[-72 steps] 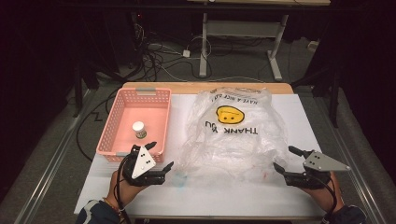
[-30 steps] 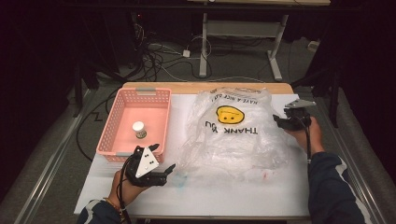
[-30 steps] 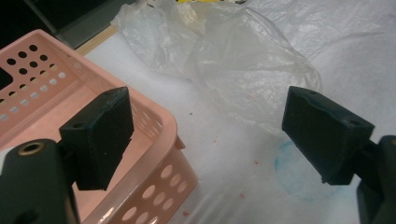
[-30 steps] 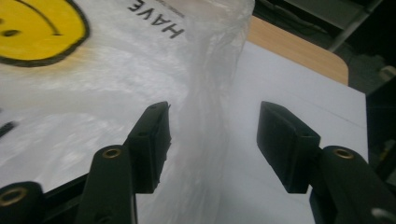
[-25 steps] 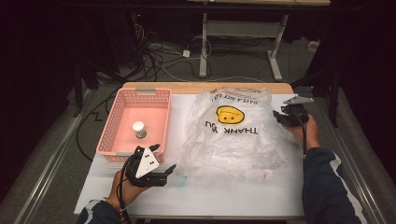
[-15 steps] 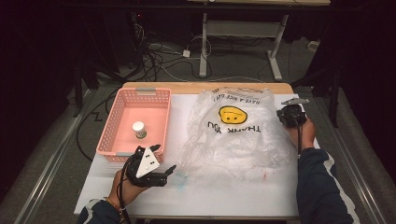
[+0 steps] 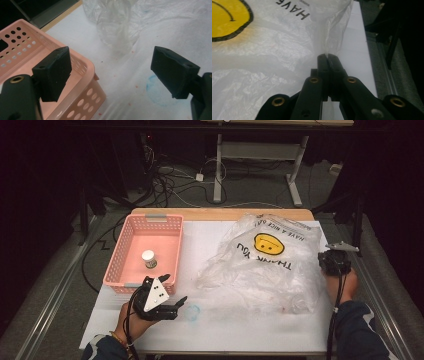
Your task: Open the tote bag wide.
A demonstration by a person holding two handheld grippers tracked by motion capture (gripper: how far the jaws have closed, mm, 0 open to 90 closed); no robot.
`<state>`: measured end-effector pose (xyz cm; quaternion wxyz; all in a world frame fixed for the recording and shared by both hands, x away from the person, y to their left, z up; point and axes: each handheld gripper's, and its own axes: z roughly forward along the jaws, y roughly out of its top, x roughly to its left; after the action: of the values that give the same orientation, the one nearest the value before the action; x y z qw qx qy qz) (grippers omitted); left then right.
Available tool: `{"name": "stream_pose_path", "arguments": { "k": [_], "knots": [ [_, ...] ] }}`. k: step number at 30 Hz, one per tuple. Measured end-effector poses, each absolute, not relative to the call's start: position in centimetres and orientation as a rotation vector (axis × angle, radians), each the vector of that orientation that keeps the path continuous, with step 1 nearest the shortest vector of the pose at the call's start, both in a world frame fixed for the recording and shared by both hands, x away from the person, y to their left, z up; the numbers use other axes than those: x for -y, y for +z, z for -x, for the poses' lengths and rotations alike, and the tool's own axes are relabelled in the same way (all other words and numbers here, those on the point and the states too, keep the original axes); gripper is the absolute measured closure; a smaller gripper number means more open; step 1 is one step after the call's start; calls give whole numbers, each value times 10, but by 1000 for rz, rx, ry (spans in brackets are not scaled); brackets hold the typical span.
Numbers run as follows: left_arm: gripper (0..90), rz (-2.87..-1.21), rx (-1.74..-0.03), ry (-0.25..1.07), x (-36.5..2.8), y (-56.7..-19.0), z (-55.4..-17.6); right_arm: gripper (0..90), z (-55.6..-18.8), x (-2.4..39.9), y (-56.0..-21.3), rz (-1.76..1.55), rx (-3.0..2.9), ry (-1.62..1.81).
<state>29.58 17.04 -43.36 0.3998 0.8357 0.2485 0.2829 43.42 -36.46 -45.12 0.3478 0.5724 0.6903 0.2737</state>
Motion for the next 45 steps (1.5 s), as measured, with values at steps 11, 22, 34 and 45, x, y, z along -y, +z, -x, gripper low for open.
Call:
{"name": "stream_pose_path", "arguments": {
  "k": [11,22,34,45],
  "knots": [
    [162,-2102,-629,731,-173,-431,-295,900,-379,344,-450,-1336,-1916,779],
    [162,-2098,-631,735,-173,-431,-294,900,-366,341,-448,-1304,-1946,825],
    [162,-2096,-633,738,-174,-430,-293,900,-351,338,-451,-1272,-1995,831],
    [162,-2094,-641,739,-174,-430,-294,481,-346,333,-438,-1143,-1999,936]
  ]
}}
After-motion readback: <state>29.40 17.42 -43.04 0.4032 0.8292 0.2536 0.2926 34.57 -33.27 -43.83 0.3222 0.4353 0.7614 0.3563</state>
